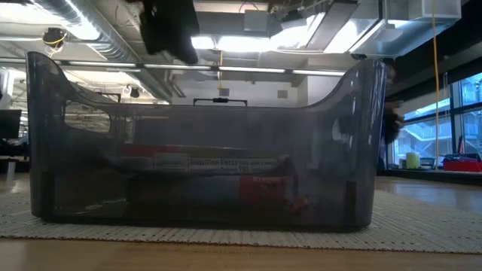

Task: Pick and place Granola Bars by type
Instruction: Put the red granola bar into the black bin

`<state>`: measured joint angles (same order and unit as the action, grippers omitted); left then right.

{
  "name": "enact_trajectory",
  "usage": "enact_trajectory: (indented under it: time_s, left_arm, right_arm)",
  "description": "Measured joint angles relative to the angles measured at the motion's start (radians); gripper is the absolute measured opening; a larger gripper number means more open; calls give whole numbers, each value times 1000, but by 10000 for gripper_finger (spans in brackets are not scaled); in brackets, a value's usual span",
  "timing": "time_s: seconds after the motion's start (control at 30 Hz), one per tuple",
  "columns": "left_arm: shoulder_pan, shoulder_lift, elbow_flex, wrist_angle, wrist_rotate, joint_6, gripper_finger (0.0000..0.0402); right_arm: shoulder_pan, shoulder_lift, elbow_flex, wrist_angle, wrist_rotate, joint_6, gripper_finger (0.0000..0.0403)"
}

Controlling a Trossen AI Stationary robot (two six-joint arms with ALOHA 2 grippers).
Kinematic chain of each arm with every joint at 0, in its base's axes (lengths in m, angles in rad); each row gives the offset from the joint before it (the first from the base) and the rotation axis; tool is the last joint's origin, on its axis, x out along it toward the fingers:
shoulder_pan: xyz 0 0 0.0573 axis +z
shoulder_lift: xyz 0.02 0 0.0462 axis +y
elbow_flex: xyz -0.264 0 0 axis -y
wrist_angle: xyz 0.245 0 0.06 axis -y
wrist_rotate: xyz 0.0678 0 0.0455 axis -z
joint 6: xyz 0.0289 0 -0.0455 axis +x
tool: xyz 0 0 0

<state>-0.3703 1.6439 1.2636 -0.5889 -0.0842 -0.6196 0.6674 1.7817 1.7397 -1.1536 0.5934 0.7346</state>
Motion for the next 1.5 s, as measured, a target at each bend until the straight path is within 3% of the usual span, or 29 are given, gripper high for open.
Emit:
enact_trajectory:
  time_s: [0.23, 0.37, 0.53, 0.7, 1.0, 1.23, 1.5]
  left_arm:
    - [-24, -158, 0, -164, -314, -128, 189]
    - [-49, -195, 0, -163, -375, -186, 191]
    - [-60, -195, 0, -164, -447, -219, 189]
    - [-41, -190, 1, -221, -445, -316, 191]
    - [12, -176, 1, -580, -445, -794, 191]
    - [27, -100, 1, -574, -390, -892, 189]
    - [25, 49, 0, -539, -265, -964, 189]
  right_arm:
    - [3, 0, 0, -46, -16, 43, 246]
    - [-21, -2, -39, 109, -23, -63, 246]
    - [-70, -6, -163, 303, -108, -215, 246]
    - [-104, -114, -358, 384, -164, -189, 246]
    - [-128, -514, -701, 562, -116, -137, 246]
    - [-190, -711, -827, 558, -105, -182, 246]
    - [-260, -783, -864, 532, -122, -246, 246]
